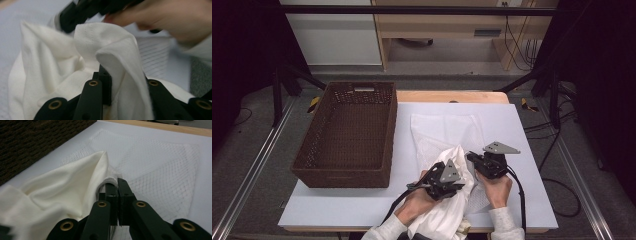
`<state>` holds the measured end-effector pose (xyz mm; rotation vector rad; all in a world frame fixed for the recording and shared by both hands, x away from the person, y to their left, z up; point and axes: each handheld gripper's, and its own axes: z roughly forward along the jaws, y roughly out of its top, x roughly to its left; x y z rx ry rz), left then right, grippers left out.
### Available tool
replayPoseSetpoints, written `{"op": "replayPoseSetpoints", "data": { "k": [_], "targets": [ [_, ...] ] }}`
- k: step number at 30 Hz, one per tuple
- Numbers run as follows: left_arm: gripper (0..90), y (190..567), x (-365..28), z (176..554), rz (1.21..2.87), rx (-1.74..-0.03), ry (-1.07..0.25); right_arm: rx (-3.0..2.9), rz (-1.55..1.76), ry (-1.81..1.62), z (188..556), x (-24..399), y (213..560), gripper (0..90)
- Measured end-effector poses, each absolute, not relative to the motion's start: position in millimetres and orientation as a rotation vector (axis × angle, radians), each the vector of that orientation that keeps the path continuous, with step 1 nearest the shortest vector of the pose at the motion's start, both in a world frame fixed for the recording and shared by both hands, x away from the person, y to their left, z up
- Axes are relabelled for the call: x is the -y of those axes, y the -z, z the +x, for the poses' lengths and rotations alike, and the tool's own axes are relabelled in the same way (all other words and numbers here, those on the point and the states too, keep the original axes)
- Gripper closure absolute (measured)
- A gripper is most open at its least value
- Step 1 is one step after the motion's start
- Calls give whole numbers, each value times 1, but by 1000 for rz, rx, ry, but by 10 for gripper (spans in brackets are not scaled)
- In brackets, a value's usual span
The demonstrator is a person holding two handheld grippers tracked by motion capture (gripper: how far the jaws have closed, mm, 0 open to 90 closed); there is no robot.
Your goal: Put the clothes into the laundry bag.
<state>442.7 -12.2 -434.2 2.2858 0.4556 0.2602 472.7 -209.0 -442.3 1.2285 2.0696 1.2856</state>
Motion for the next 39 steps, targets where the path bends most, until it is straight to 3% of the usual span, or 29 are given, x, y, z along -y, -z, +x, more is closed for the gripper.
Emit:
{"op": "replayPoseSetpoints", "data": {
  "k": [5, 7, 9, 12, 17, 20, 23, 24, 26, 29, 33, 36, 39],
  "targets": [
    [576, 441, 16, 456, 2310, -505, -218, -2074, 1229, -1291, 472, 208, 442, 888],
    [461, 438, 15, 453, 2304, -506, -241, -2082, 1224, -1282, 472, 208, 443, 888],
    [276, 427, 11, 446, 2266, -531, -340, -2082, 1220, -1274, 472, 208, 443, 888],
    [147, 407, -1, 441, 2183, -551, -407, -2075, 1219, -1279, 471, 210, 441, 888],
    [72, 396, -10, 460, 2139, -600, -521, -2074, 1211, -1285, 470, 209, 440, 888],
    [52, 416, -6, 487, 2220, -673, -404, -2072, 1208, -1295, 470, 209, 440, 888],
    [62, 439, 5, 503, 2363, -683, -332, -2075, 1205, -1298, 470, 208, 440, 888],
    [75, 444, 7, 506, 2374, -662, -247, -2079, 1201, -1292, 470, 208, 440, 888],
    [154, 446, 7, 507, 2353, -664, -198, -2083, 1205, -1286, 471, 208, 441, 888],
    [389, 446, 6, 501, 2323, -611, -158, -2082, 1202, -1286, 471, 208, 441, 888],
    [671, 440, 4, 490, 2333, -546, -240, -2078, 1208, -1289, 471, 208, 441, 888],
    [767, 429, -2, 481, 2266, -506, -241, -2067, 1208, -1297, 470, 210, 440, 888],
    [777, 414, -5, 464, 2177, -407, -223, -2056, 1227, -1307, 471, 210, 439, 888]
  ]
}}
